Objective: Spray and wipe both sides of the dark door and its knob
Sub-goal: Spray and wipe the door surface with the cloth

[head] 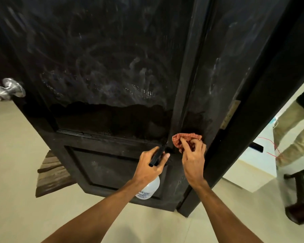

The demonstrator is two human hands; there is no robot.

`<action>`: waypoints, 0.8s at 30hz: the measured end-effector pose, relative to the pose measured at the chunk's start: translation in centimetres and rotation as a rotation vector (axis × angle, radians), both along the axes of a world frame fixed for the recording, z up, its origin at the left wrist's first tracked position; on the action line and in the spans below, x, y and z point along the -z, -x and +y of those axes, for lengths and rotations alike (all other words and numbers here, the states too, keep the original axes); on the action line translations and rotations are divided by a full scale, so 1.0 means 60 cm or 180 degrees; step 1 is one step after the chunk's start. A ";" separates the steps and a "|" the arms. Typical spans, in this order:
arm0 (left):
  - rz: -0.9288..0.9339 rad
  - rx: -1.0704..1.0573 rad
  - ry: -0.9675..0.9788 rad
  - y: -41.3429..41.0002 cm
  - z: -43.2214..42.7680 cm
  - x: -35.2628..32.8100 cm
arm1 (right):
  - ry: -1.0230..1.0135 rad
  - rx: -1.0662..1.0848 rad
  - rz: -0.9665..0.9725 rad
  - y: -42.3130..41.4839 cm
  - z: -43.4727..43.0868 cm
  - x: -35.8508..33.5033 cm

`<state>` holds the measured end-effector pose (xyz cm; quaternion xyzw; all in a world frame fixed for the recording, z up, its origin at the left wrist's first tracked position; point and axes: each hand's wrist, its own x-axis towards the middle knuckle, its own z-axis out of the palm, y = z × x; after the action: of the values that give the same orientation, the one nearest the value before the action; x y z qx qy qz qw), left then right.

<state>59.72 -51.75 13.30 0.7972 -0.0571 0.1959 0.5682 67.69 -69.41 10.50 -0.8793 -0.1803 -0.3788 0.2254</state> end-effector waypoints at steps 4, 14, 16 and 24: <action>-0.0119 -0.0063 -0.0020 -0.009 0.013 0.009 | -0.0476 0.0111 -0.0526 -0.026 0.011 -0.054; -0.0455 -0.0379 0.0033 -0.003 0.142 0.097 | -0.0817 -0.0103 -0.1125 -0.049 0.139 0.033; -0.0552 -0.0498 0.0027 -0.001 0.171 0.125 | -0.0828 -0.0067 -0.1251 -0.051 0.179 0.043; -0.0683 -0.0910 0.0302 0.007 0.280 0.232 | -0.0217 -0.0477 -0.1365 -0.051 0.308 0.160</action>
<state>59.30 -34.96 -0.64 0.7440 0.0057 0.3610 0.5622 70.77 -50.91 0.90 -0.7547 -0.2760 -0.5450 0.2391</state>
